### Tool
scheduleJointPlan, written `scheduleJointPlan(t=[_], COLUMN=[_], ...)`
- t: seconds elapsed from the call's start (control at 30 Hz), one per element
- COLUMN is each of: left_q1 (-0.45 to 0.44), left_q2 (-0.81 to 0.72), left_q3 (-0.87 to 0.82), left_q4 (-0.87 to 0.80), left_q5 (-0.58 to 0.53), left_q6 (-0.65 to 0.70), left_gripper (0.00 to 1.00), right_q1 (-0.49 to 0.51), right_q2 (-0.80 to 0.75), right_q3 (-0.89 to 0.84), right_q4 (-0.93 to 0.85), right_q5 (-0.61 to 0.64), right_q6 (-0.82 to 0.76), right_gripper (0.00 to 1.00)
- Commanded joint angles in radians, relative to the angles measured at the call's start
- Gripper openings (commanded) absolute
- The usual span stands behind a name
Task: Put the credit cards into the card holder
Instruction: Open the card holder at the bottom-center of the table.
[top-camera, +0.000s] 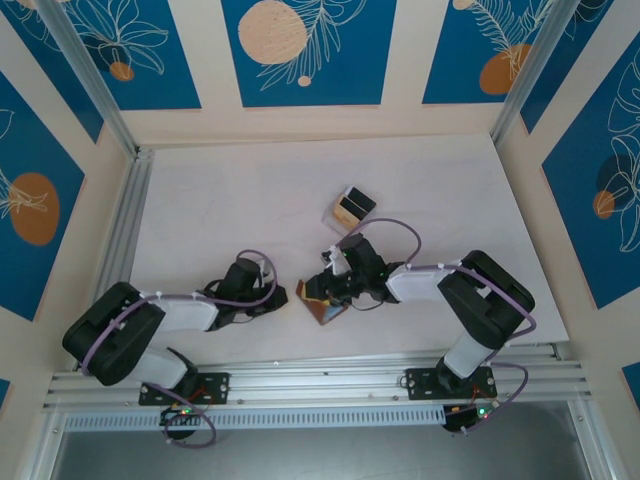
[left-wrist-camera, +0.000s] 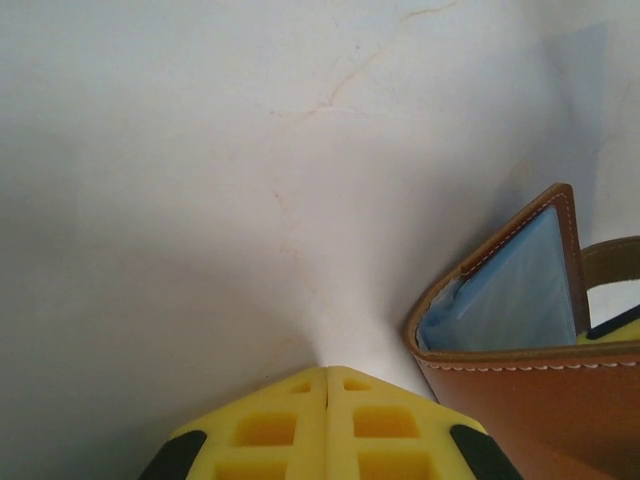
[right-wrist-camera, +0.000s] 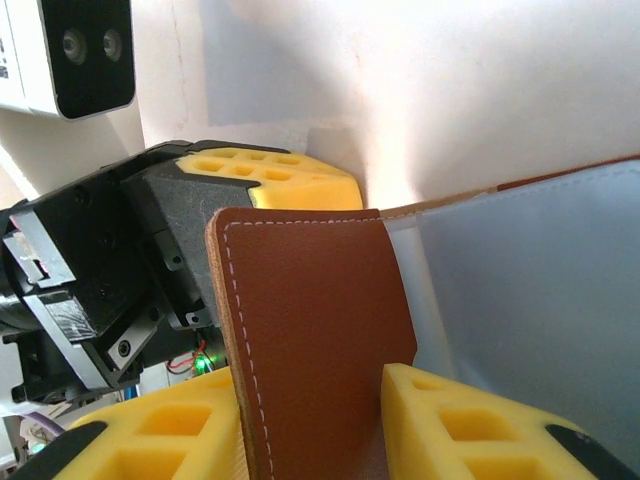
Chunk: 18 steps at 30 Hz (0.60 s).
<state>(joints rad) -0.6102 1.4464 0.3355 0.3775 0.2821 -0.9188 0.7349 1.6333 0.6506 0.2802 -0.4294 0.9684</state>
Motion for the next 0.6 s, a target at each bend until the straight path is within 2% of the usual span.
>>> scheduleJointPlan(t=[0.0, 0.1, 0.23, 0.37, 0.57], left_q1=[0.098, 0.152, 0.201, 0.219, 0.244], left_q2=[0.128, 0.145, 0.080, 0.033, 0.028], left_q3=[-0.103, -0.133, -0.144, -0.128, -0.098], left_q4=[-0.121, -0.103, -0.186, -0.261, -0.295], left_q5=[-0.140, -0.123, -0.163, -0.207, -0.198], left_q6=[0.017, 0.021, 0.029, 0.015, 0.018], left_gripper=[0.01, 0.00, 0.00, 0.00, 0.00], right_q1=[0.015, 0.022, 0.032, 0.041, 0.055], right_q2=[0.020, 0.025, 0.029, 0.035, 0.037], right_q3=[0.019, 0.024, 0.029, 0.045, 0.061], right_q4=[-0.030, -0.029, -0.021, -0.022, -0.035], right_q5=[0.012, 0.018, 0.030, 0.036, 0.041], right_q6=[-0.018, -0.016, -0.011, -0.012, -0.019], right_gripper=[0.37, 0.37, 0.37, 0.37, 0.40])
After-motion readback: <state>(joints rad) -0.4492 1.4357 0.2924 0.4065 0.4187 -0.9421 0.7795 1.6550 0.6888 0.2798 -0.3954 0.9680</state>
